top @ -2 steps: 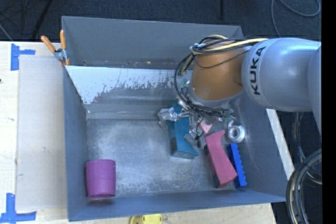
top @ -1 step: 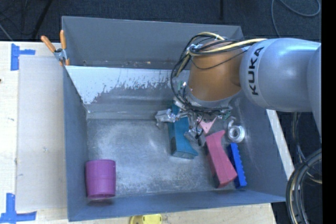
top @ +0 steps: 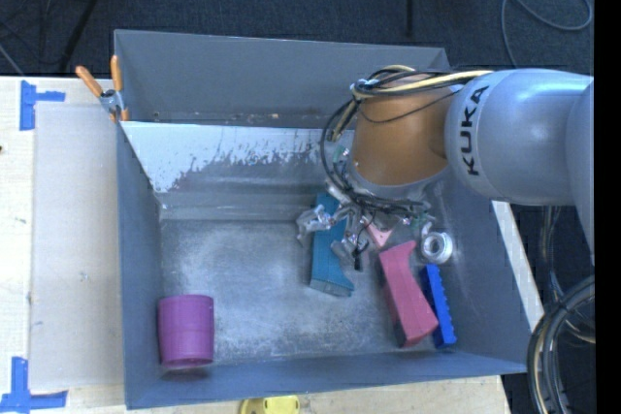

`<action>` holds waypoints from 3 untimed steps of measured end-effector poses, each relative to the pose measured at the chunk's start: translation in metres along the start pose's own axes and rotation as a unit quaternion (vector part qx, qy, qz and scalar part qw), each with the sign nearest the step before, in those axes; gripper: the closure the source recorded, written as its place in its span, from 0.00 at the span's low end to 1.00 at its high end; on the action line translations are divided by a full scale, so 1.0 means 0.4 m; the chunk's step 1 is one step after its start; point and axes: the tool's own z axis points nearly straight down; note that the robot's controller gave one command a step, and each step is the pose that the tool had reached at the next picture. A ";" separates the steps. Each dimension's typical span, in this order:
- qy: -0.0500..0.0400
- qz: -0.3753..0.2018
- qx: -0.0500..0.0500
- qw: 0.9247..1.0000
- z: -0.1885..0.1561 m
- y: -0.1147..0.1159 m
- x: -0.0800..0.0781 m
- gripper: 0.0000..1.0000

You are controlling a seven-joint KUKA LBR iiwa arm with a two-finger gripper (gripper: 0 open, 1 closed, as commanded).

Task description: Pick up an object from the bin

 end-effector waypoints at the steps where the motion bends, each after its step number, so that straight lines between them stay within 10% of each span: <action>1: 0.000 0.000 0.000 1.000 0.000 0.000 0.000 1.00; 3: -0.003 0.000 0.001 1.000 -0.014 0.004 -0.001 1.00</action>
Offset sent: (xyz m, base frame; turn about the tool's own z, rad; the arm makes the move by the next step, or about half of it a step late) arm 0.0000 -0.0002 0.0080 0.0001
